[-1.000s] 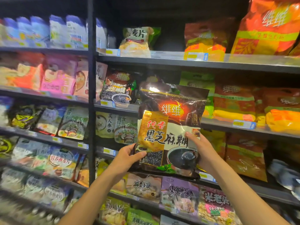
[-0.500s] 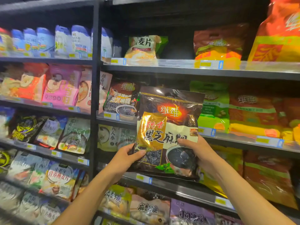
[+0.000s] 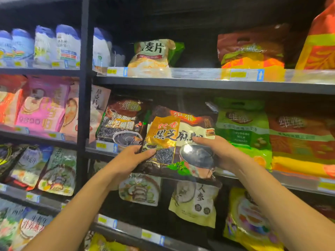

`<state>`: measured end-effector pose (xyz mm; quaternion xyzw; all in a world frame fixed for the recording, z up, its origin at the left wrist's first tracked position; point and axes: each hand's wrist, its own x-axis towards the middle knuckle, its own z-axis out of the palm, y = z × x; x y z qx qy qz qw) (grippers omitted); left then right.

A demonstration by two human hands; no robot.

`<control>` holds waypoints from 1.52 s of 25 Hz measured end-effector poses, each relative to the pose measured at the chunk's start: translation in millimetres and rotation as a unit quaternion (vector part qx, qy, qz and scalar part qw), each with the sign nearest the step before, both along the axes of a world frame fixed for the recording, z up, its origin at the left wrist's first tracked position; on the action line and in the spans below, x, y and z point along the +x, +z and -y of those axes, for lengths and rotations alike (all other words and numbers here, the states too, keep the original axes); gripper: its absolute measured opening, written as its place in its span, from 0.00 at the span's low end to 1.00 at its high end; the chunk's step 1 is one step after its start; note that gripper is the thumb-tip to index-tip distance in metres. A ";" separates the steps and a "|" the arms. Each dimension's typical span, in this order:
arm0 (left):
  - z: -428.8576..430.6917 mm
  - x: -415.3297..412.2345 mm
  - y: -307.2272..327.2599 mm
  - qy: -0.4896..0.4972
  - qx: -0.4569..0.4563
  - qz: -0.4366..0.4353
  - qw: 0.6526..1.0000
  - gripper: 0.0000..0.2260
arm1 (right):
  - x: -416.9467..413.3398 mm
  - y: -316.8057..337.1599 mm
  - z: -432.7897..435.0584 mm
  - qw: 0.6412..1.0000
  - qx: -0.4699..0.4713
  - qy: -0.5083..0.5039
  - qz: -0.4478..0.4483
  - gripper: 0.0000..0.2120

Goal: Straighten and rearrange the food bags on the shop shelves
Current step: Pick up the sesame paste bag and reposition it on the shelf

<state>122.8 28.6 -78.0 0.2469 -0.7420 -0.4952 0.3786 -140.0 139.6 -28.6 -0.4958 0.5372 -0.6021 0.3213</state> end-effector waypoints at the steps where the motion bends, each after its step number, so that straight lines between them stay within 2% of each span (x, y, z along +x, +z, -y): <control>1: 5.1 -4.7 8.0 0.006 -0.009 0.006 1.000 0.13 | -5.8 6.5 9.3 1.000 0.005 -0.002 0.000 0.15; 4: 21.6 -20.4 24.9 0.022 -0.022 0.006 1.000 0.10 | -21.4 22.2 33.5 1.000 0.009 -0.005 0.009 0.16; 8: 39.3 -35.7 42.9 0.030 -0.057 0.025 0.998 0.24 | -35.4 37.2 55.8 0.999 0.017 0.005 0.031 0.12; 9: 43.7 -40.6 48.0 0.034 -0.063 0.031 0.997 0.24 | -39.5 40.3 60.5 0.999 0.021 0.004 0.037 0.10; 12: 59.4 -50.7 58.3 0.036 -0.082 0.032 0.995 0.18 | -49.5 48.8 74.1 0.999 0.034 -0.011 0.036 0.11; 16: 81.3 -58.8 57.8 0.032 -0.101 0.066 0.992 0.17 | -55.9 51.3 88.5 0.998 0.045 -0.042 0.028 0.17; 18: 97.1 -59.9 53.6 0.048 -0.122 0.089 0.987 0.11 | -54.6 43.9 97.1 0.997 0.043 -0.054 0.019 0.13; 20: 111.4 -59.9 48.8 0.054 -0.143 0.138 0.979 0.07 | -51.1 32.7 104.3 0.997 0.046 -0.066 -0.003 0.08; 23: 121.7 -61.4 47.4 0.071 -0.172 0.210 0.960 0.10 | -46.3 21.1 109.0 0.995 0.042 -0.082 -0.048 0.09; 25: 128.0 -62.6 48.5 0.076 -0.182 0.231 0.953 0.11 | -43.4 21.5 105.4 0.986 0.042 -0.113 -0.115 0.10; 28: 131.9 -61.4 50.5 0.080 -0.195 0.254 0.944 0.14 | -41.5 27.8 84.3 0.941 0.066 -0.182 -0.277 0.13; 31: 129.7 -58.6 52.6 0.066 -0.202 0.280 0.936 0.18 | -38.1 21.7 69.4 0.897 0.136 -0.138 -0.397 0.17; 34: 129.1 -58.0 53.3 0.056 -0.223 0.315 0.921 0.24 | -29.6 10.2 68.6 0.896 0.166 -0.114 -0.396 0.17; 38: 126.1 -63.0 51.6 0.056 -0.247 0.298 0.920 0.18 | -32.2 4.0 76.2 0.926 0.140 -0.108 -0.333 0.16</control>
